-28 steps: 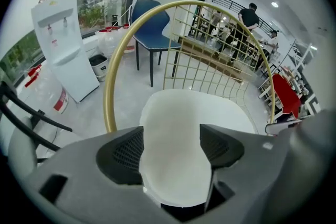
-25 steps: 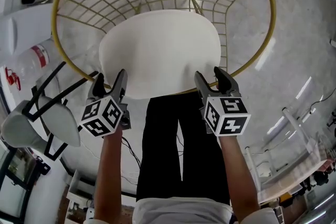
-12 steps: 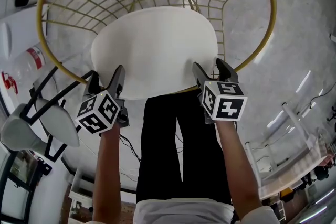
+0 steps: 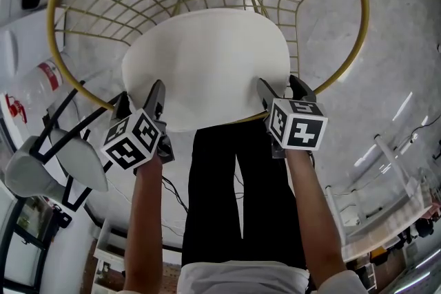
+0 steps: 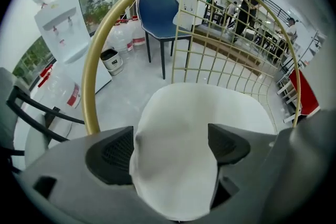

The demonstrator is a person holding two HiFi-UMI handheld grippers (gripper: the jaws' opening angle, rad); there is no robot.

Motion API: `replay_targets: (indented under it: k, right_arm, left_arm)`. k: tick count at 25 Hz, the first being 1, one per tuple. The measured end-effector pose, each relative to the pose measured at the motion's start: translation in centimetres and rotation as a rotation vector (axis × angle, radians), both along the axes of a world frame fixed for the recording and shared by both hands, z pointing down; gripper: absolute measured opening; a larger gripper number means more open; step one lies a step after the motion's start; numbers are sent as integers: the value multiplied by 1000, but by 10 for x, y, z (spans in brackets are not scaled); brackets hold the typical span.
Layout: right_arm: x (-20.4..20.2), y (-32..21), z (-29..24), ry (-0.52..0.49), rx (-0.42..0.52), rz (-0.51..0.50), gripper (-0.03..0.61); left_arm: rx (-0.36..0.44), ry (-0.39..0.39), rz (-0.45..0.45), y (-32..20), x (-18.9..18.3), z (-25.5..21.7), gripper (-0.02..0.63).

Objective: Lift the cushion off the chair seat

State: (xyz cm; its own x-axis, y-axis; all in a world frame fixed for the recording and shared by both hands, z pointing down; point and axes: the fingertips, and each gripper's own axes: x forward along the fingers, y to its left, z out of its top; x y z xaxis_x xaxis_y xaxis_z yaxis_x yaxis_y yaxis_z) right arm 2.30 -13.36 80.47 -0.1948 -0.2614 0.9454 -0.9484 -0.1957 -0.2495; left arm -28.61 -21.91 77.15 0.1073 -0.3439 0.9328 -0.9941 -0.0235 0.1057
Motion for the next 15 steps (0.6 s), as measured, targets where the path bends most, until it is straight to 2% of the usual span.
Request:
replay_targets:
  k: [5,11,13,15]
  right_arm:
    - [0,-1,9,-27,-23,21,351]
    - [-4,-2,15,-30,-32,11,348]
    - [-3,-2,15,-26,-30,5,339]
    - [-1,-2,15,-25,-29,8,313]
  left_arm:
    - [-60,-29,-23,-1,0,15,454]
    - [-85,-35,5,1,3,23,454]
    - [-92,-30,12,1,3,23,439]
    - [-92,-28,6,1,0,22,390]
